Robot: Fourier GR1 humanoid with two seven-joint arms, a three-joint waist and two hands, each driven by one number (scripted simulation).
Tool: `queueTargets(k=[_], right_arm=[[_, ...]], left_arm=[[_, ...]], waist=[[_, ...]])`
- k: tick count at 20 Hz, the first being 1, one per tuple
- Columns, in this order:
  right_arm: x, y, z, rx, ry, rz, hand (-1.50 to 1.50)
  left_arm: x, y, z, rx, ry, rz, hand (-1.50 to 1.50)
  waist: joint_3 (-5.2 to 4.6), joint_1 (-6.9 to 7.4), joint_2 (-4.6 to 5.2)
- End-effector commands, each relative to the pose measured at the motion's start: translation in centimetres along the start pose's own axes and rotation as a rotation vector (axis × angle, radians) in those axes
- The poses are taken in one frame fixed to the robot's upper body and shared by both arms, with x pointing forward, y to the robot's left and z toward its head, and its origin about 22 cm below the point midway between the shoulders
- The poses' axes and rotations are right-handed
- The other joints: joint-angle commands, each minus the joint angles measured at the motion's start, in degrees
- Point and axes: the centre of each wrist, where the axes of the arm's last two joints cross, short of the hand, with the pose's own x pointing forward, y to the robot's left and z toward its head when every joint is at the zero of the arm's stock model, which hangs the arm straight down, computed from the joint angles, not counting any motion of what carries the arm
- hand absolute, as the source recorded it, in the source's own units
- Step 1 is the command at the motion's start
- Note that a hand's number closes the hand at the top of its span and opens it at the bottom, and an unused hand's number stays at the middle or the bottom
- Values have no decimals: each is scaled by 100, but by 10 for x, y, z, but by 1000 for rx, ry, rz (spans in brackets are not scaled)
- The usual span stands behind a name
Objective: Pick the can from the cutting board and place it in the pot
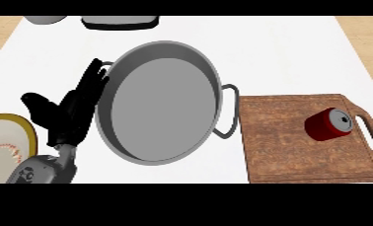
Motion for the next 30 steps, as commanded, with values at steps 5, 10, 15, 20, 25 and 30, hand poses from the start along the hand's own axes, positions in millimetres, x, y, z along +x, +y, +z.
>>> queueTargets(k=[5,10,15,20,25,30], right_arm=[[25,-8,-14,141,174,38,-150],[11,12,-25,170,238,21,-150],[6,48,-42,231,301,88,-150],[1,68,-46,250,335,133,-150],[4,86,-50,198,331,97,-150],[19,75,-58,178,307,75,-150]], left_arm=[[5,5,-3,-10,-12,-12,0],[22,9,-15,-4,-8,4,0],[-5,-6,2,-11,-4,-2,0],[5,-9,-8,-7,-4,1,0],[9,-11,16,-5,-11,8,0],[6,-9,8,-18,4,19,0]], waist=[[1,65,14],[6,61,21],[7,78,22],[9,66,20],[9,78,13],[7,69,14]])
